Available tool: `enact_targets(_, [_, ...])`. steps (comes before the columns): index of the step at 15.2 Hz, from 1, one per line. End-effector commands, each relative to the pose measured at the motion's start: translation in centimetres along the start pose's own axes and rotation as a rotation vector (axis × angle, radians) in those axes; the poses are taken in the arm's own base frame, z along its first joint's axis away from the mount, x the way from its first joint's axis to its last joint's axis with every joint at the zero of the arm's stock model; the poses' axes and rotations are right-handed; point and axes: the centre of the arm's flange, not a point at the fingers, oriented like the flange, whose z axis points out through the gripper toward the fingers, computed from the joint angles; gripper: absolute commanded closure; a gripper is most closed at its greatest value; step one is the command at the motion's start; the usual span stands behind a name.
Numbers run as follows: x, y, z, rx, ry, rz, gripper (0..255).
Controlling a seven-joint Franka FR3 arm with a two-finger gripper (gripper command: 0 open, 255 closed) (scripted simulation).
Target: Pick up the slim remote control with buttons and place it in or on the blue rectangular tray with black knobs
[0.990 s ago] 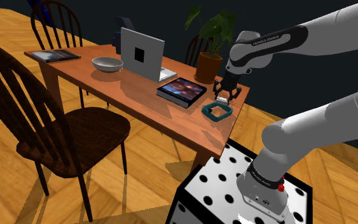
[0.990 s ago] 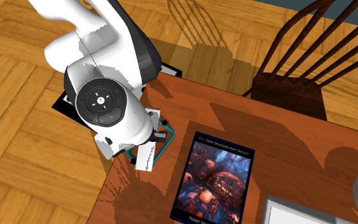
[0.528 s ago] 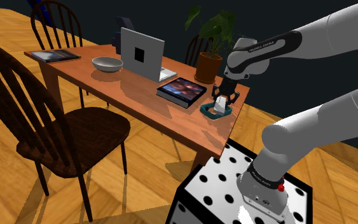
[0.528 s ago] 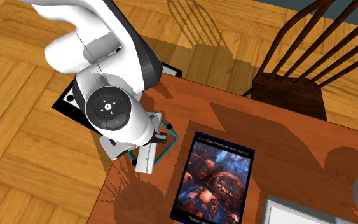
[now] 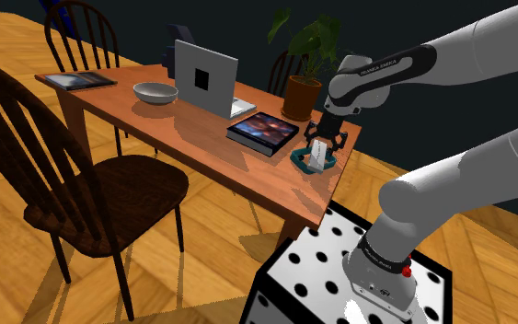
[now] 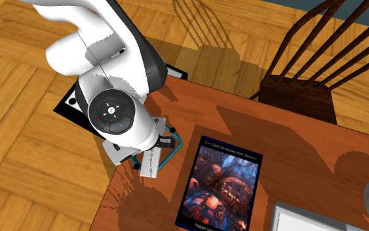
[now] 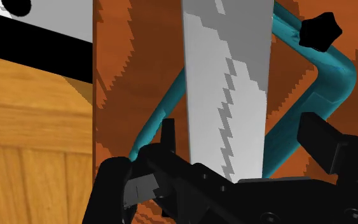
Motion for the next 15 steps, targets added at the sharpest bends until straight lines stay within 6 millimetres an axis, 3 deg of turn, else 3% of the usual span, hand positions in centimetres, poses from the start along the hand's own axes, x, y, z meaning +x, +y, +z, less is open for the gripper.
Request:
enact_targets(1, [0.0,0.0,0.0,0.0,0.0,0.0,0])
enact_targets(3, [0.0,0.0,0.0,0.0,0.0,0.0,0])
enact_targets(7, [0.0,0.0,-5.0,0.0,0.0,0.0,0])
enact_targets(15, [0.0,0.0,-5.0,0.0,0.0,0.0,0])
